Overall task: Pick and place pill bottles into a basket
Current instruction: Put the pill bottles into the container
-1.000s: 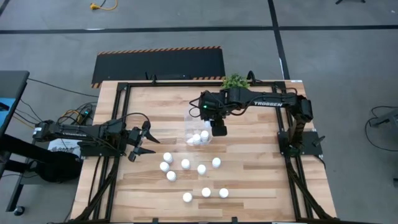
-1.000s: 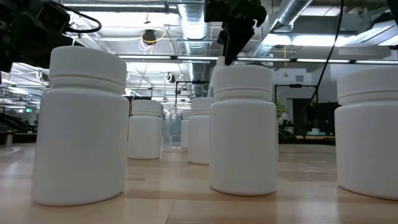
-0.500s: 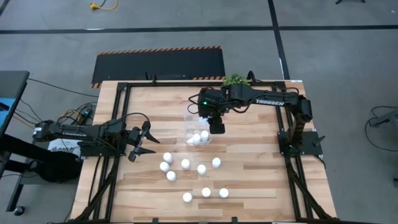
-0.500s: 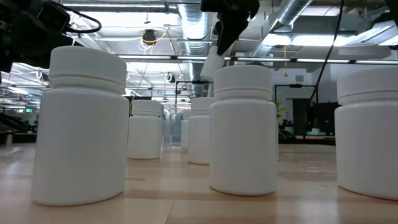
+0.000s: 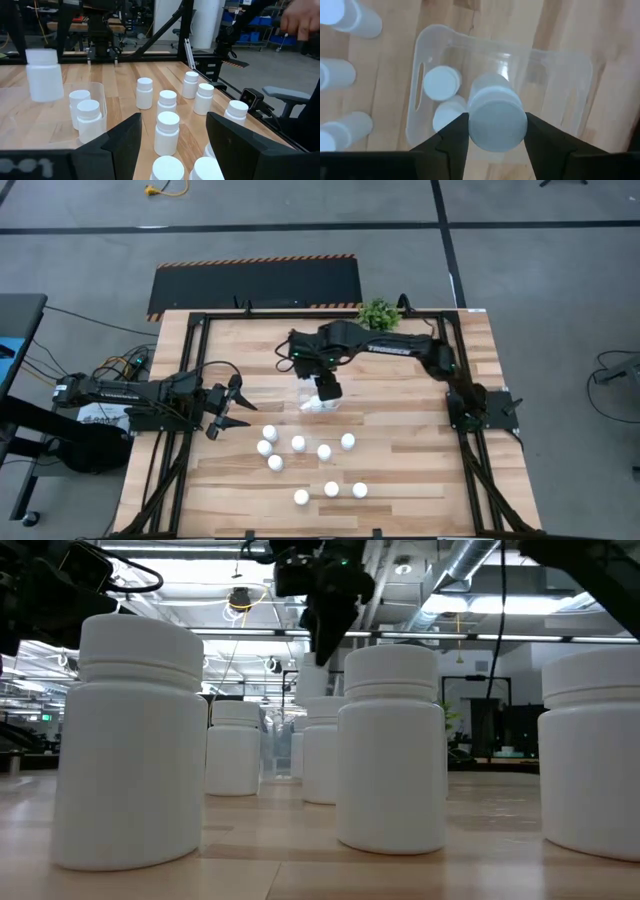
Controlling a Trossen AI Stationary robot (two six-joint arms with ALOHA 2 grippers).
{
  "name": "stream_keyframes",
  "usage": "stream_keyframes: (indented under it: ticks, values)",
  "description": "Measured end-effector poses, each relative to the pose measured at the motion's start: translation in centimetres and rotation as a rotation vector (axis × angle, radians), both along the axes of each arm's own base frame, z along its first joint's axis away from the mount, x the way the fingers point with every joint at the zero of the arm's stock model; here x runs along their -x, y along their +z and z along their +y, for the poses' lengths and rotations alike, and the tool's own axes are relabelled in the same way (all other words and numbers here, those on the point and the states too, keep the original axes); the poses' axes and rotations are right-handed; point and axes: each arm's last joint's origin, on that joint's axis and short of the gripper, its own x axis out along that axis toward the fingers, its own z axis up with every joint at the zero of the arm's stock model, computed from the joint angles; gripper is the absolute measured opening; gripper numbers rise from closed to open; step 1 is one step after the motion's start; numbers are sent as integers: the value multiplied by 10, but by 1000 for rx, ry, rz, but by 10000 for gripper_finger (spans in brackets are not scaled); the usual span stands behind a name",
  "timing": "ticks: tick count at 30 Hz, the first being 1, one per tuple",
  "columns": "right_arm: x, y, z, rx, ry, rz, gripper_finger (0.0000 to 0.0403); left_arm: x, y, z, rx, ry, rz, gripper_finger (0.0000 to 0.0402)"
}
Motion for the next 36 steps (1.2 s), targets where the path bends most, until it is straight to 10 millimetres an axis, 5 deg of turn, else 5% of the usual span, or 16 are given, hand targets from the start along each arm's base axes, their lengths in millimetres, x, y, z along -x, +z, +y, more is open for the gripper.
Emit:
stream_keyframes:
  ticks: [18, 36]
  values:
    - [-25, -43, 7, -16, 87, 77, 150, 0, -1, 0, -7, 0, 4, 211]
    - [-34, -40, 22, -1, 144, -6, 163, 0, -1, 0, -7, 1, 6, 211]
